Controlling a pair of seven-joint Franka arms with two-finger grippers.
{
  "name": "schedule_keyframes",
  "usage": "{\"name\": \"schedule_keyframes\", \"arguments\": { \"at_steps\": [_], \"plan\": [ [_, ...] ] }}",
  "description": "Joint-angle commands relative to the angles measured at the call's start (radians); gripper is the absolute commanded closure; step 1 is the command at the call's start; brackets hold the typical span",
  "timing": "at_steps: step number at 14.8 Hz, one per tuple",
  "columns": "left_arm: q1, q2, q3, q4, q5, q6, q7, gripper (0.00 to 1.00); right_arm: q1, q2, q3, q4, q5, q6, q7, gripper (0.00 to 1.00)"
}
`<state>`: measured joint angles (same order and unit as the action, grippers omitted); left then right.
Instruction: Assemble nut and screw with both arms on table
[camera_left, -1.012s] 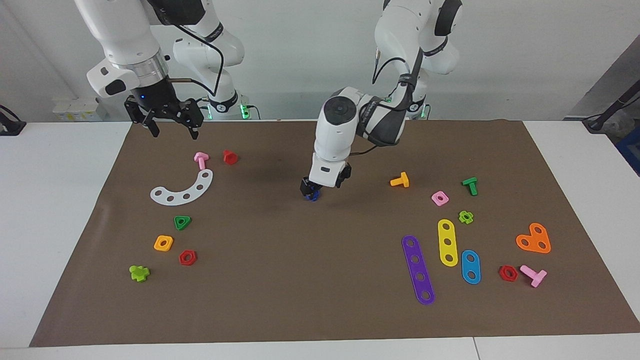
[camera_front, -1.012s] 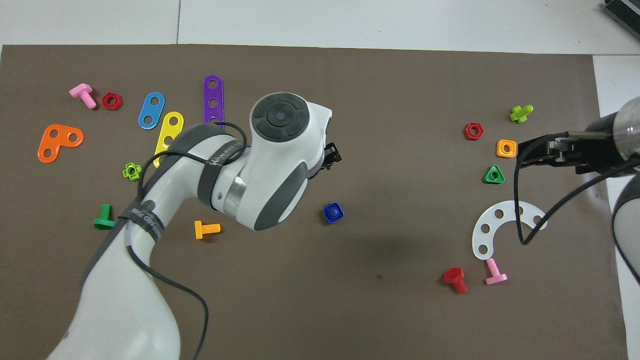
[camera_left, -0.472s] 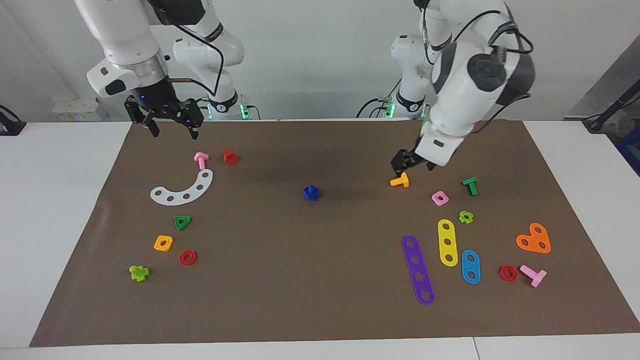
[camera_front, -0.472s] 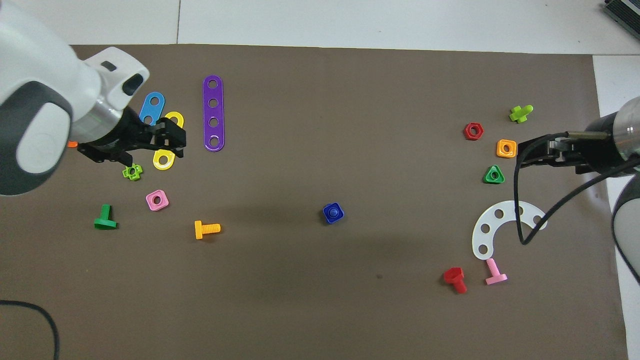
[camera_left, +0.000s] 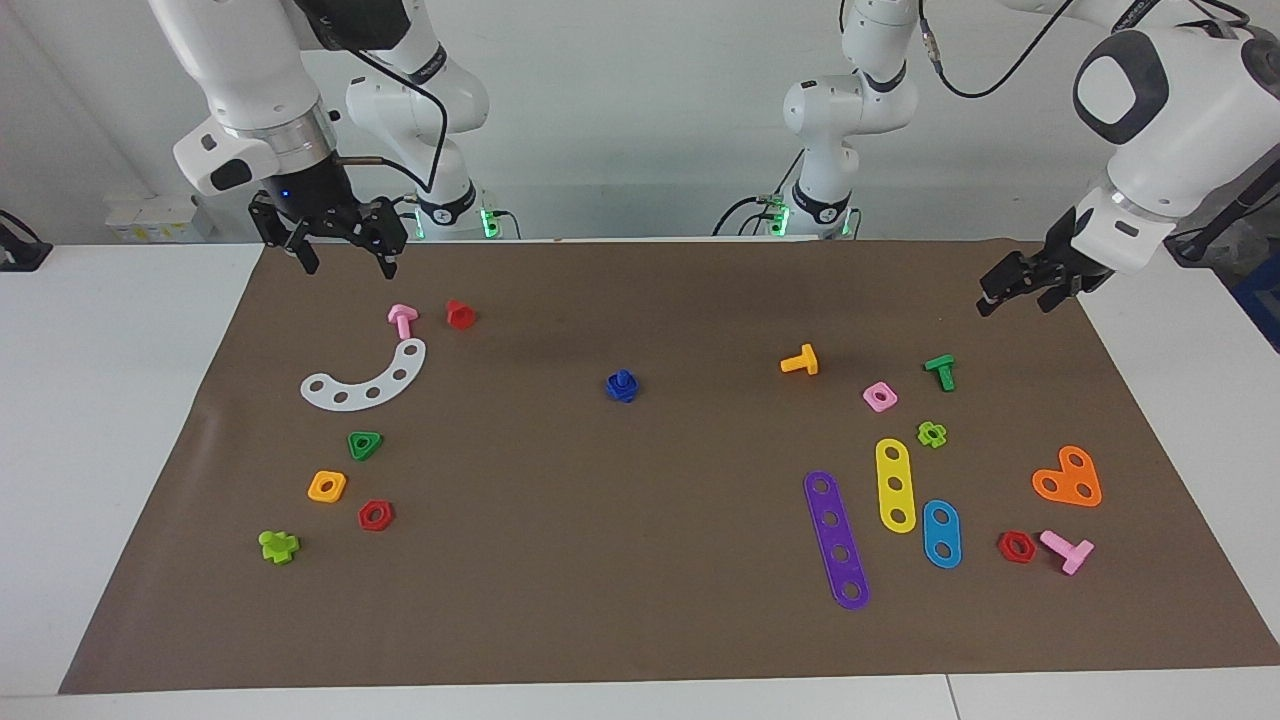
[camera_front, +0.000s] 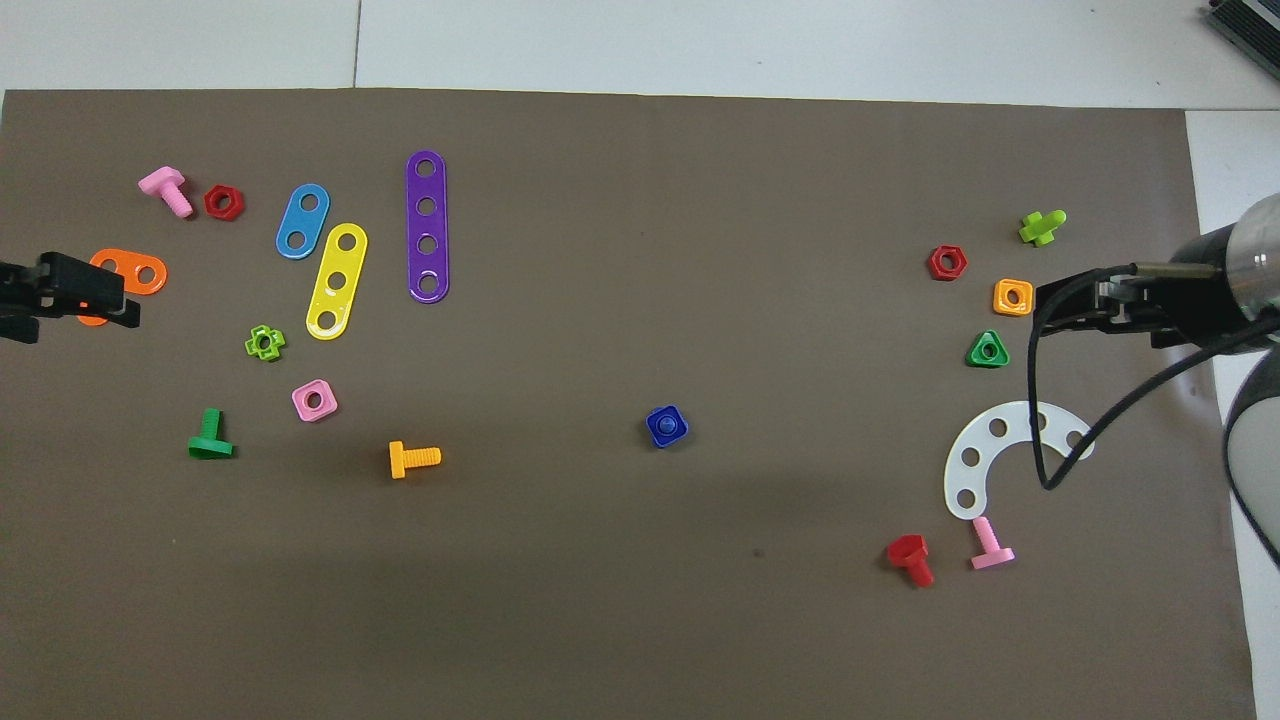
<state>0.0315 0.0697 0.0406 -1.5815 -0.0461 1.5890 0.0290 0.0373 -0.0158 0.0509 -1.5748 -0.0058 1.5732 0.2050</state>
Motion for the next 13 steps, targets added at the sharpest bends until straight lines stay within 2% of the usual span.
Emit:
{"name": "schedule_keyframes", "arguments": {
  "at_steps": [1, 3, 5, 13],
  "plan": [
    [-0.028, -0.031, -0.027, 0.014, 0.104, -0.035, -0.008, 0.0, -0.013, -0.007, 0.003, -0.011, 0.026, 0.005, -0.032, 0.0],
    [-0.033, -0.031, -0.028, 0.072, 0.106, -0.093, -0.008, 0.0, -0.013, -0.007, 0.004, -0.011, 0.026, 0.005, -0.032, 0.0],
    [-0.033, -0.031, -0.031, 0.087, 0.1, -0.13, -0.004, 0.0, -0.013, -0.007, 0.003, -0.011, 0.026, 0.005, -0.032, 0.0],
    [-0.024, -0.047, -0.021, 0.087, 0.005, -0.083, 0.0, 0.0, -0.013, -0.007, 0.004, -0.011, 0.026, 0.005, -0.032, 0.0]
  ]
}}
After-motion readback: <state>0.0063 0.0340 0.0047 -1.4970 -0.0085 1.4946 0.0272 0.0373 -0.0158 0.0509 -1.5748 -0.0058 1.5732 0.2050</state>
